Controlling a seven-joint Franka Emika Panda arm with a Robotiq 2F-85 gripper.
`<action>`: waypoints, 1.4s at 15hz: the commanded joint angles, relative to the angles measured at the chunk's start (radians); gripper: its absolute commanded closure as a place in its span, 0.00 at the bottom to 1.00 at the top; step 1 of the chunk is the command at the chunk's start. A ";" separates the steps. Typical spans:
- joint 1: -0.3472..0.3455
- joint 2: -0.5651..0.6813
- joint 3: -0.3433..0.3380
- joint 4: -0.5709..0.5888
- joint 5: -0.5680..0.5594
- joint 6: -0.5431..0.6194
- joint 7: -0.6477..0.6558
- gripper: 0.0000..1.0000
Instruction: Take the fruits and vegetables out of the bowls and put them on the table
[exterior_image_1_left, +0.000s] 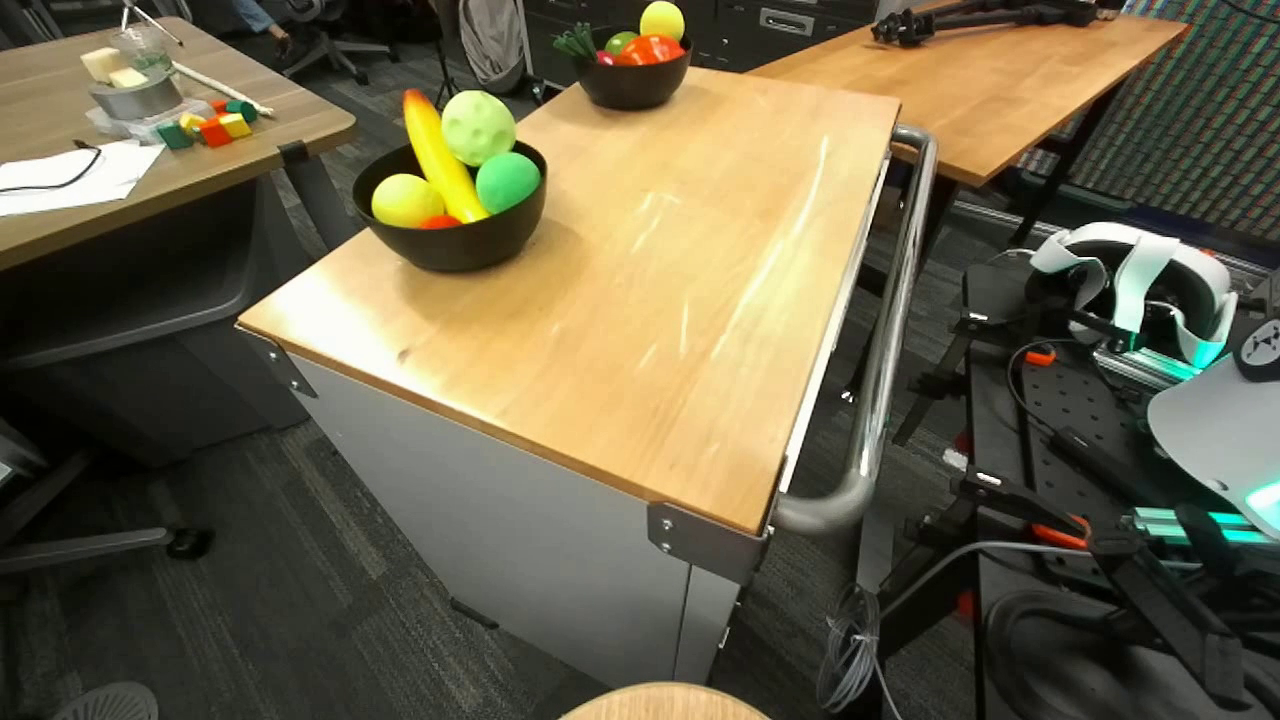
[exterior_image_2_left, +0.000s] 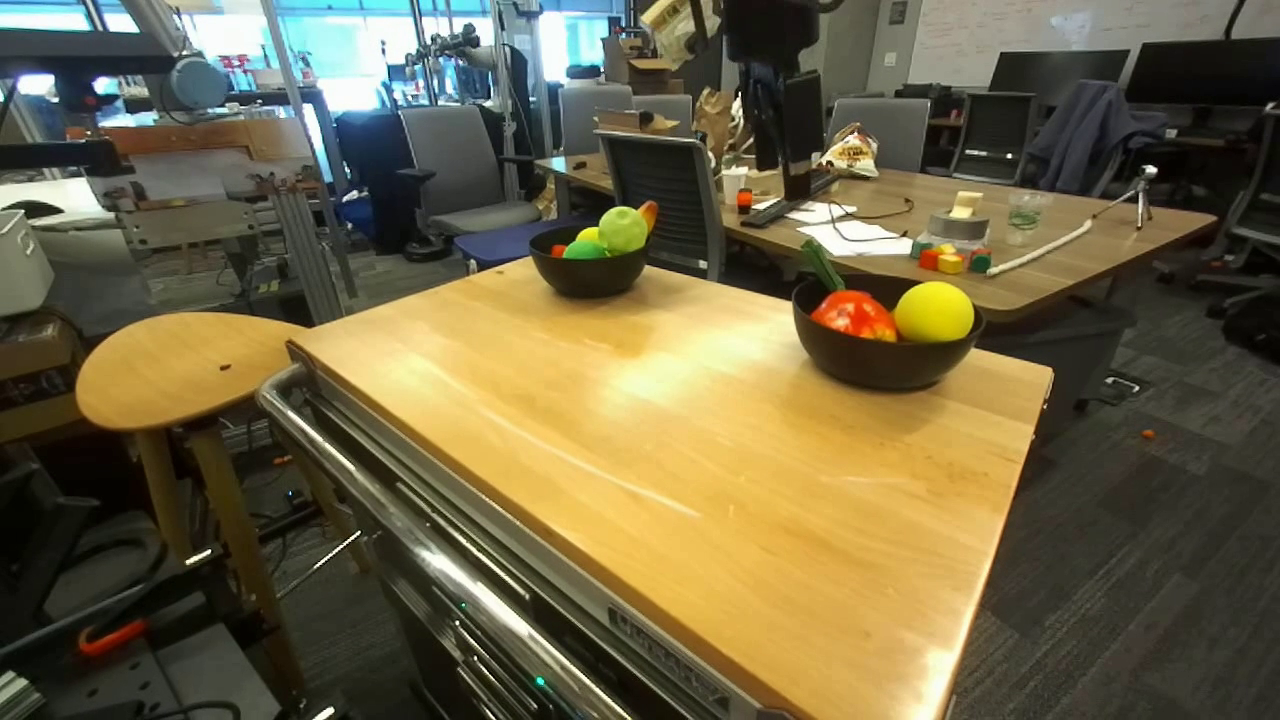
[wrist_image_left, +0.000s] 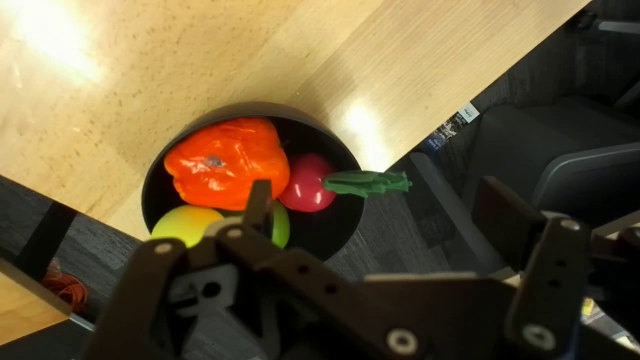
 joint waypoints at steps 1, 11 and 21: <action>0.009 0.093 -0.014 0.076 0.030 -0.021 0.005 0.00; 0.045 0.236 -0.043 0.195 -0.006 0.084 0.032 0.00; 0.044 0.351 -0.068 0.332 0.006 0.033 0.108 0.73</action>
